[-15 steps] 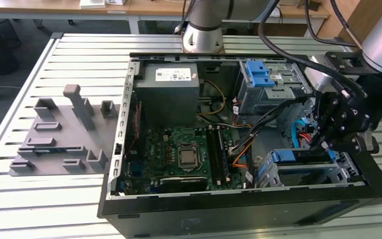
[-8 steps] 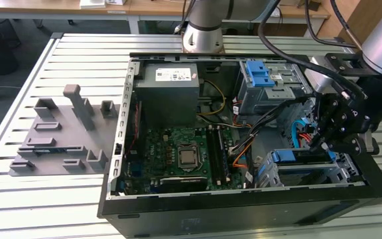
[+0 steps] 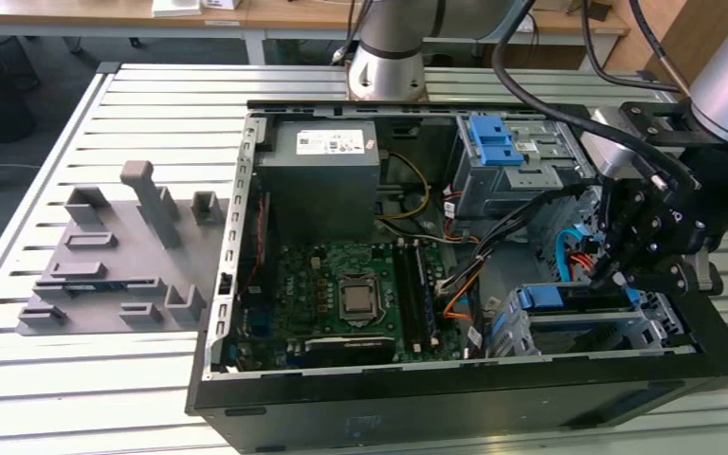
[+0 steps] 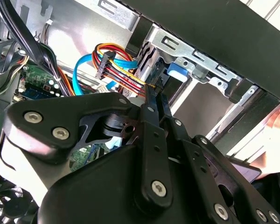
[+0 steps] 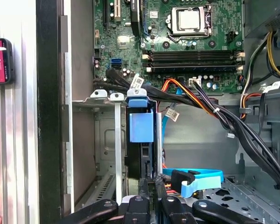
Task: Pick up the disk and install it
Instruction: 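Insert the first disk wire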
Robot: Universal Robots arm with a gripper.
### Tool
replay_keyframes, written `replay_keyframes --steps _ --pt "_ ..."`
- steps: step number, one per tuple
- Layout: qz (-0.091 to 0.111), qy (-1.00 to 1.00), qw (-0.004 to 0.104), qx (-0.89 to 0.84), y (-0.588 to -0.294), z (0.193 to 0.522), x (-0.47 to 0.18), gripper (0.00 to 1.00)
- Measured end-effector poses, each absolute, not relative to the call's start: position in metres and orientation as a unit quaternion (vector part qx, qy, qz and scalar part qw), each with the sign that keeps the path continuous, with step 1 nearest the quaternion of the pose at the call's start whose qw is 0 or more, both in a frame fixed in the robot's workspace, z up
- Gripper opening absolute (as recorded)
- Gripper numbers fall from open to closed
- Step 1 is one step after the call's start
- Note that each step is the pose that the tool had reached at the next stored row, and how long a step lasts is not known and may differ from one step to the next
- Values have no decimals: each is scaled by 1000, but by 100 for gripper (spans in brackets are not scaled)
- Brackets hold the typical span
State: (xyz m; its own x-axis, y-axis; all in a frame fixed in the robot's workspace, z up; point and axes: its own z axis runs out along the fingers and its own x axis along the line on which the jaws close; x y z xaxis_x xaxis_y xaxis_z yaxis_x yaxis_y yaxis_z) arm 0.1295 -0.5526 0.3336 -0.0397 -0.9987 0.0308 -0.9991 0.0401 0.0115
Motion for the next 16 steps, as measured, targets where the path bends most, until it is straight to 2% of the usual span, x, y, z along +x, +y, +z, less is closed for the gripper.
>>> replay_keyframes --steps 16 --pt "6 -721 15 693 -553 328 130 17"
